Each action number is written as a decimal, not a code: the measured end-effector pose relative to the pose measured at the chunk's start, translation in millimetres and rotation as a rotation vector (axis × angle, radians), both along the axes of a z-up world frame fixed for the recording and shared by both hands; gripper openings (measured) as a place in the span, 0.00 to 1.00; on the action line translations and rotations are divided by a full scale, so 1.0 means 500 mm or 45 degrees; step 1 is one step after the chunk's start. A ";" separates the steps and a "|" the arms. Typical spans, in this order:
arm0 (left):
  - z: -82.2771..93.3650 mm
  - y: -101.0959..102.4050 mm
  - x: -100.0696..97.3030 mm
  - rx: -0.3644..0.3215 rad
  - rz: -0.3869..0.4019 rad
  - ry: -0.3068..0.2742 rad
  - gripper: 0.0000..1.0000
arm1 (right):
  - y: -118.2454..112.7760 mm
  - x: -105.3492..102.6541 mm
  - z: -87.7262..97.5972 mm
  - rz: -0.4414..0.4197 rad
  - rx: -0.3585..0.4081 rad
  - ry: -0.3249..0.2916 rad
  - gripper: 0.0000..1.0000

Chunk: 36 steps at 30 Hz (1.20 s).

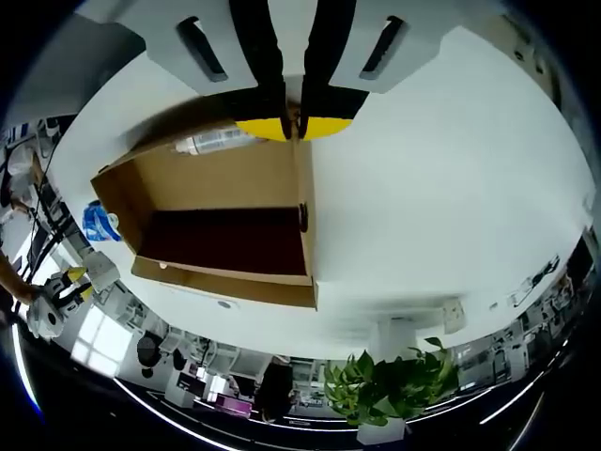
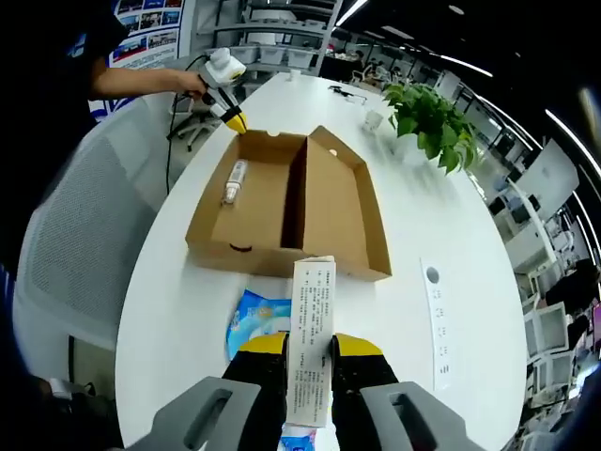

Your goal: Operate the shoe box by opening the lid, removing the specified soft item, and placing it in the target area until the item is outside and the box remains undamaged.

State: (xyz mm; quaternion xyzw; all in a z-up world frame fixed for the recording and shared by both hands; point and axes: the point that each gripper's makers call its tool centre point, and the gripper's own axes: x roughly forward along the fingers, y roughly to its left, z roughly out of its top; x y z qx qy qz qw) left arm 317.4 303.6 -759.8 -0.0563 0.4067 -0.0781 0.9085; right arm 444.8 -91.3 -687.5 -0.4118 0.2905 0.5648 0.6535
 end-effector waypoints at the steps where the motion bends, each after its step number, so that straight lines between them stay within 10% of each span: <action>1: 0.000 0.000 0.000 0.000 0.000 0.000 0.03 | -0.003 0.001 -0.001 -0.002 -0.002 0.000 0.12; 36: -0.001 0.000 0.003 -0.018 0.014 -0.007 0.03 | -0.187 0.080 -0.161 -0.125 -0.252 0.030 0.13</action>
